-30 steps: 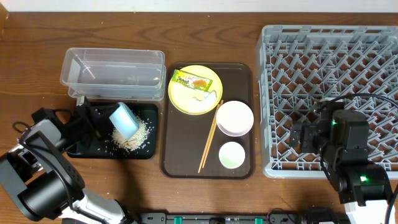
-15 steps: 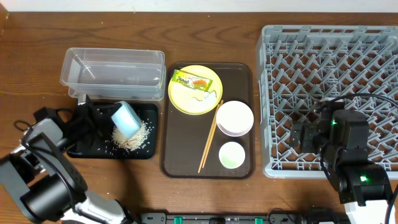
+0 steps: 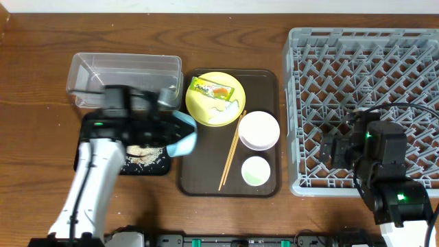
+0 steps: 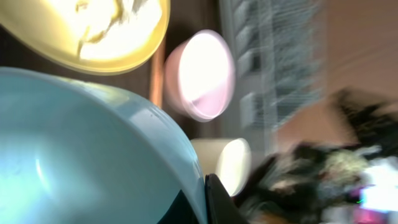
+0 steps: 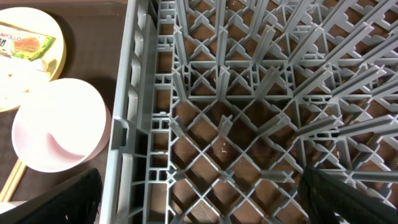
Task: Sort waste into correct bins and load items into the dishwasher rack
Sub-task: 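Return the empty blue bowl to the brown tray with left gripper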
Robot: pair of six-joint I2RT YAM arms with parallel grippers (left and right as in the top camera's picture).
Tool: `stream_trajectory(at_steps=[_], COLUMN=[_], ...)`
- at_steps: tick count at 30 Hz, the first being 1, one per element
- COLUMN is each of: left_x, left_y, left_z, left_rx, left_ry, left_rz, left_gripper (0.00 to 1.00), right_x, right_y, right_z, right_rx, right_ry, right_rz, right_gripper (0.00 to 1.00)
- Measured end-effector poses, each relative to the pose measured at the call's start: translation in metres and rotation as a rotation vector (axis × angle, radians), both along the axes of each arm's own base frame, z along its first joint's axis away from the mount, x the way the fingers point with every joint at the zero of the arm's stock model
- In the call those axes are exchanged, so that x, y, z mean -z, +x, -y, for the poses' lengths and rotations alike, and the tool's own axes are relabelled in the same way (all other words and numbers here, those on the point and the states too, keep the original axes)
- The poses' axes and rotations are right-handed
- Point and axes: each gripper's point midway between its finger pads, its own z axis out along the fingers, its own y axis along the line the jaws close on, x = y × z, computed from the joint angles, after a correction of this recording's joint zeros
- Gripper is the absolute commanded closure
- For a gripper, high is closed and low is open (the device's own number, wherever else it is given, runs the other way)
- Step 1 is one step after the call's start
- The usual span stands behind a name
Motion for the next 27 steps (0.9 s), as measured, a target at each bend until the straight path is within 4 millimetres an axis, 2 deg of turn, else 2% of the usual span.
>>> stream_trajectory(at_steps=[4,8,12,17,19,20,21,27], left_x=[0.031,0.059,0.082,0.105,0.110,0.112,0.113,0.113], left_y=[-0.018,-0.030,-0.031,-0.032,-0.032,-0.032,-0.031,-0.030], left_z=[0.029,0.047,0.053,0.051,0.049,0.049,0.048,0.046], left_rx=[0.130,0.229,0.278,0.301,0.303,0.304,0.303,0.297], left_ry=[0.237,0.435,0.561,0.644,0.662,0.668,0.672,0.684], left_rz=[0.023,0.055,0.071,0.046,0.033,0.030,0.030,0.034], left_gripper=[0.94,0.94,0.94,0.93,0.84,0.83,0.73,0.54], right_x=[0.000,0.000,0.000,0.000,0.000,0.000,0.000,0.000], right_y=[0.000,0.000,0.000,0.000,0.000,0.000,0.000,0.000], right_z=[0.000,0.000,0.000,0.000,0.000,0.000,0.000,0.000], right_rx=[0.000,0.000,0.000,0.000,0.000,0.000,0.000,0.000], right_ry=[0.000,0.000,0.000,0.000,0.000,0.000,0.000,0.000], right_rz=[0.000,0.000,0.000,0.000,0.000,0.000,0.000,0.000], right_gripper=[0.01,0.01,0.01,0.01,0.01,0.01,0.01,0.01])
